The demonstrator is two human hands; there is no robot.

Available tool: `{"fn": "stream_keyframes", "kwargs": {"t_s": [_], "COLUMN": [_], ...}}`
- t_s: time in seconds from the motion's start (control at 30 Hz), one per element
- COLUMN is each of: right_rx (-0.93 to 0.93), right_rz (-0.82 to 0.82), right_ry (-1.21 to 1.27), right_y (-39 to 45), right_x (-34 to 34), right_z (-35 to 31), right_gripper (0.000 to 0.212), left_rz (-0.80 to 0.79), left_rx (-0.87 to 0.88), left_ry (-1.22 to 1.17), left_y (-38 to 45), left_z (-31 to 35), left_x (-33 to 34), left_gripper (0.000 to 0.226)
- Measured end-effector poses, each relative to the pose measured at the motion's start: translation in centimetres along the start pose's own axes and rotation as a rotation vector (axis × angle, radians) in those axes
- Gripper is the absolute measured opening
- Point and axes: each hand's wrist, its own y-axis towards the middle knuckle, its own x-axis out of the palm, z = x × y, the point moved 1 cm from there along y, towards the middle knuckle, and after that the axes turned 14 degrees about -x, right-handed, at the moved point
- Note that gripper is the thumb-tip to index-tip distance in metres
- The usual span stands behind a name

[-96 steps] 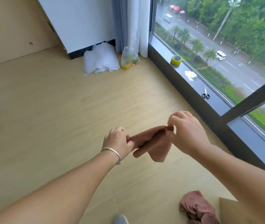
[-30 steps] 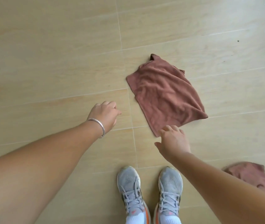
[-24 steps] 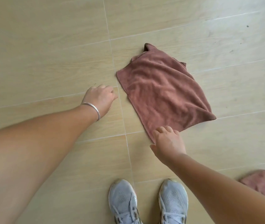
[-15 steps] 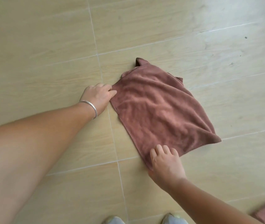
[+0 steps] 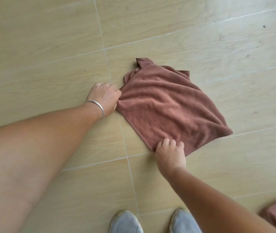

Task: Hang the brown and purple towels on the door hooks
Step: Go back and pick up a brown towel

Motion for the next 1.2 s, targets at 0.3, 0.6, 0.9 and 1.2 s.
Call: {"fn": "stream_keyframes", "kwargs": {"t_s": [0.3, 0.6, 0.9, 1.2], "right_rx": [-0.143, -0.279, -0.175, -0.087], "right_rz": [0.134, 0.285, 0.364, 0.639], "right_ry": [0.02, 0.072, -0.132, -0.13], "right_y": [-8.1, -15.6, -17.5, -20.9], "right_x": [-10.3, -27.5, -44.4, -59.3], "right_z": [4.1, 8.0, 6.6, 3.9], "right_gripper": [0.029, 0.01, 0.025, 0.023], "left_rz": [-0.165, -0.229, -0.122, 0.077], "left_rx": [-0.043, -0.136, -0.343, -0.536], "left_ry": [0.069, -0.14, -0.13, -0.154], "left_y": [-8.7, -13.3, -14.6, -18.9], "left_z": [-6.6, -15.0, -26.2, -35.0], "left_x": [-8.6, -22.5, -34.5, -45.9], "left_gripper": [0.016, 0.014, 0.017, 0.017]}}
